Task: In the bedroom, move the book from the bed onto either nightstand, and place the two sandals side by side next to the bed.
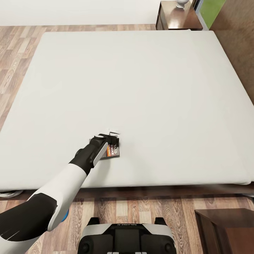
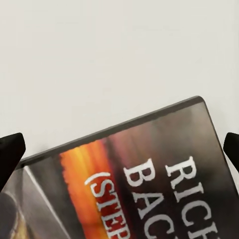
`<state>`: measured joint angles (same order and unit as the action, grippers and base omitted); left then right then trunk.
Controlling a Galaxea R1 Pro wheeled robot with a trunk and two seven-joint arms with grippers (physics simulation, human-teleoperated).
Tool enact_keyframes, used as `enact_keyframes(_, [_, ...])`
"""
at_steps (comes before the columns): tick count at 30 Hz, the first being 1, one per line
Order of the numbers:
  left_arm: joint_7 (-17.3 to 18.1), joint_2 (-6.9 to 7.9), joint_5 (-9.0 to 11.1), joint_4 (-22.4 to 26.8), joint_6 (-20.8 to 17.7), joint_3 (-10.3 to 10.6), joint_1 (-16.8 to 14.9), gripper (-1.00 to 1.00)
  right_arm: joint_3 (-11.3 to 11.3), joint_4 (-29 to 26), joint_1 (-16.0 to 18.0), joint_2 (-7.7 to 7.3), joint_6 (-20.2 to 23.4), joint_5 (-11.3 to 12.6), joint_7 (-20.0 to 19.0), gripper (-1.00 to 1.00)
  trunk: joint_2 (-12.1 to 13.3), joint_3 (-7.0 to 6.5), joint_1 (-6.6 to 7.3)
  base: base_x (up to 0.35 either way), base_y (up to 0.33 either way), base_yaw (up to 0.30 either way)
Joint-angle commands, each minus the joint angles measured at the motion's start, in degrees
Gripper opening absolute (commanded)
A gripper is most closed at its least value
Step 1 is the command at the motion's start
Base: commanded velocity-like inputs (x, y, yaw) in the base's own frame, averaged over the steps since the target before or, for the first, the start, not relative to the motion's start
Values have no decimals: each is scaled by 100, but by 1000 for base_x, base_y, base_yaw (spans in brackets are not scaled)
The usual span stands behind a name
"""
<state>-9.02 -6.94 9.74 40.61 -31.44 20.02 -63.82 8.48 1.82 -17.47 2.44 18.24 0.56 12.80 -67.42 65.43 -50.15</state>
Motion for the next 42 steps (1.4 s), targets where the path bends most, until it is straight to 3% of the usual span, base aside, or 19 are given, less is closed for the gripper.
enact_keyframes(1, [-56,7,28,-1,-29,19,1,100,39,-6,-2,2,30,5,12,100,-2,3,-1,0,0,0])
enact_keyframes(7, [-56,8,28,-1,-29,19,1,100,39,-5,0,2,30,5,12,100,-163,74,-89,0,0,0])
enact_keyframes(42, [-56,10,28,-1,-29,19,1,100,39,-6,10,2,30,-33,12,100,-163,74,-89,0,0,0])
